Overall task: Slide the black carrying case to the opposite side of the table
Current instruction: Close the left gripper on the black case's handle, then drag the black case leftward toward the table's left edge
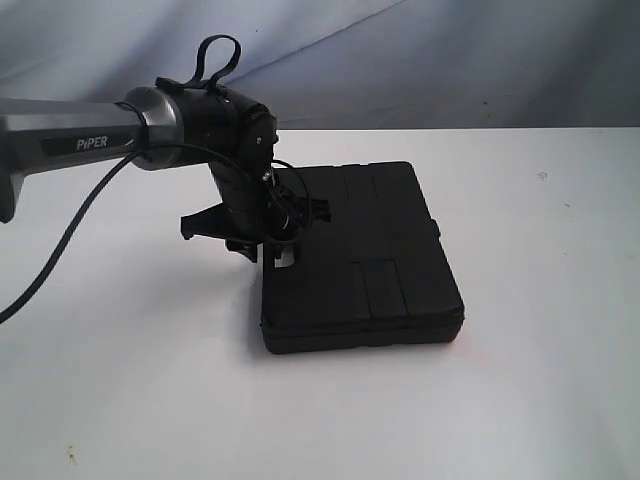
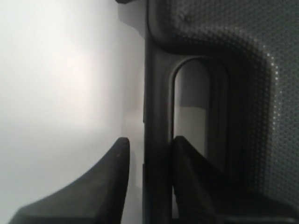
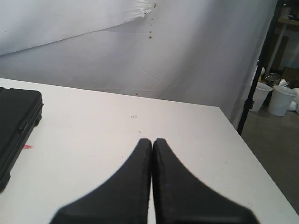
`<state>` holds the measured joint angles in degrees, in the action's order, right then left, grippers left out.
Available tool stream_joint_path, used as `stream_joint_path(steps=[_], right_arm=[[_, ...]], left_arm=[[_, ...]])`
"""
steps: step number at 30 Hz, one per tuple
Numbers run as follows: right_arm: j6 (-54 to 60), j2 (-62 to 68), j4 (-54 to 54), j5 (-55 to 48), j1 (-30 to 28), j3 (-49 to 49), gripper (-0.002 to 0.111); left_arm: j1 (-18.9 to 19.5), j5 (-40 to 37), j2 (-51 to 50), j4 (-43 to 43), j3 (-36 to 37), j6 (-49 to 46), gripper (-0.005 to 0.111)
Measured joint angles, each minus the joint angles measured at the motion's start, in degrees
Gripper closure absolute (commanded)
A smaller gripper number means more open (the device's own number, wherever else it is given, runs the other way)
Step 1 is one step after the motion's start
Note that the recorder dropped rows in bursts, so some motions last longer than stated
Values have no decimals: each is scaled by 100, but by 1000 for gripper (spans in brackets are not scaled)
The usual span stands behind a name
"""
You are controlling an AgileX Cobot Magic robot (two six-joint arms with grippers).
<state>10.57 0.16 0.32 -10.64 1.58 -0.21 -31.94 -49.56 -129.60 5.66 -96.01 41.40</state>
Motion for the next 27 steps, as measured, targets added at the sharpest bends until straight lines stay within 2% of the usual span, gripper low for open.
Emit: stream_joint_path(steps=[8,27], right_arm=[[0,0,0,0,0,0,108],[0,0,0,0,0,0,108]], left_arm=[[0,36,0,1,0,-41,106],[-10,-266,-13,840,-10,-415,107]])
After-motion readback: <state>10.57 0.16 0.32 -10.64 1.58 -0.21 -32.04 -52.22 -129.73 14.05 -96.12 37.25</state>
